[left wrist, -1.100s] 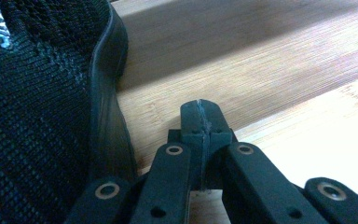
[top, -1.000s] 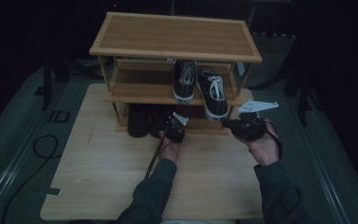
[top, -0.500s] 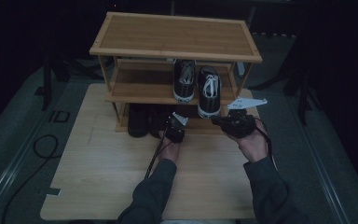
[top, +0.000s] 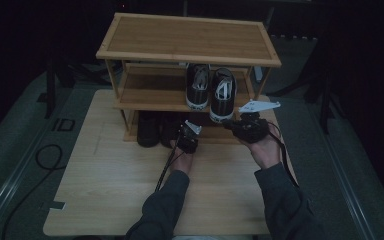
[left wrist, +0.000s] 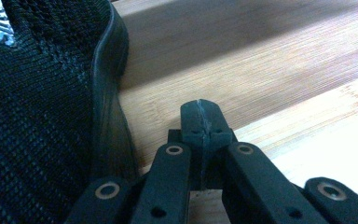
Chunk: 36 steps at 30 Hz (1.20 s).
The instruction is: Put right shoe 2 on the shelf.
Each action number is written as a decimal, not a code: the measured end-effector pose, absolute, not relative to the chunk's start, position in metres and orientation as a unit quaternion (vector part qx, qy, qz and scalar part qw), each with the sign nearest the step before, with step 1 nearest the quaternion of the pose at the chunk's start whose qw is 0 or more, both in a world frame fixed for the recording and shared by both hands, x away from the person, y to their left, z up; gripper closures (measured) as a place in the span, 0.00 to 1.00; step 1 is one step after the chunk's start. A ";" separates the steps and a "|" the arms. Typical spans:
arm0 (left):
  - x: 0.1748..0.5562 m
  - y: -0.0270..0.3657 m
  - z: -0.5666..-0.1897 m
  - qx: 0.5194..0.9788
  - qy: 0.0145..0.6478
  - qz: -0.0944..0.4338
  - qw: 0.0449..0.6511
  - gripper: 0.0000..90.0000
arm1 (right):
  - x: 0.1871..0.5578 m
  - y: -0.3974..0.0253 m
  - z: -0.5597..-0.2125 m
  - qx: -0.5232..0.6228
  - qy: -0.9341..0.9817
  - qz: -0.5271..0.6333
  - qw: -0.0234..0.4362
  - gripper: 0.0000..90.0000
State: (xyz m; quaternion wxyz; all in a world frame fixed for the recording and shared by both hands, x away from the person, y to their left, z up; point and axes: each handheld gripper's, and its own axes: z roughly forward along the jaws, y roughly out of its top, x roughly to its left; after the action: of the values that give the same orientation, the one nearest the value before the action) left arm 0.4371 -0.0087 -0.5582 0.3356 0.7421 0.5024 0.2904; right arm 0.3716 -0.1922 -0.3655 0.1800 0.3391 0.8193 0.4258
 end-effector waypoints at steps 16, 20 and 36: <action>0.437 -0.009 -0.558 0.742 0.502 0.292 0.334 1.00 | 0.384 -0.186 -0.368 0.345 0.819 0.413 0.198 1.00; 0.437 -0.009 -0.558 0.742 0.502 0.293 0.335 1.00 | 0.386 -0.183 -0.367 0.346 0.818 0.413 0.203 1.00; 0.437 -0.010 -0.558 0.742 0.503 0.292 0.334 1.00 | 0.402 -0.179 -0.373 0.367 0.813 0.397 0.214 1.00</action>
State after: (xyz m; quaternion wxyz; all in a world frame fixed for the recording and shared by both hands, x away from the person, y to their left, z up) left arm 0.4368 -0.0095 -0.5583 0.3339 0.7419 0.5026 0.2925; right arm 0.4016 -0.1791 -0.3733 0.2143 0.3669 0.8133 0.3975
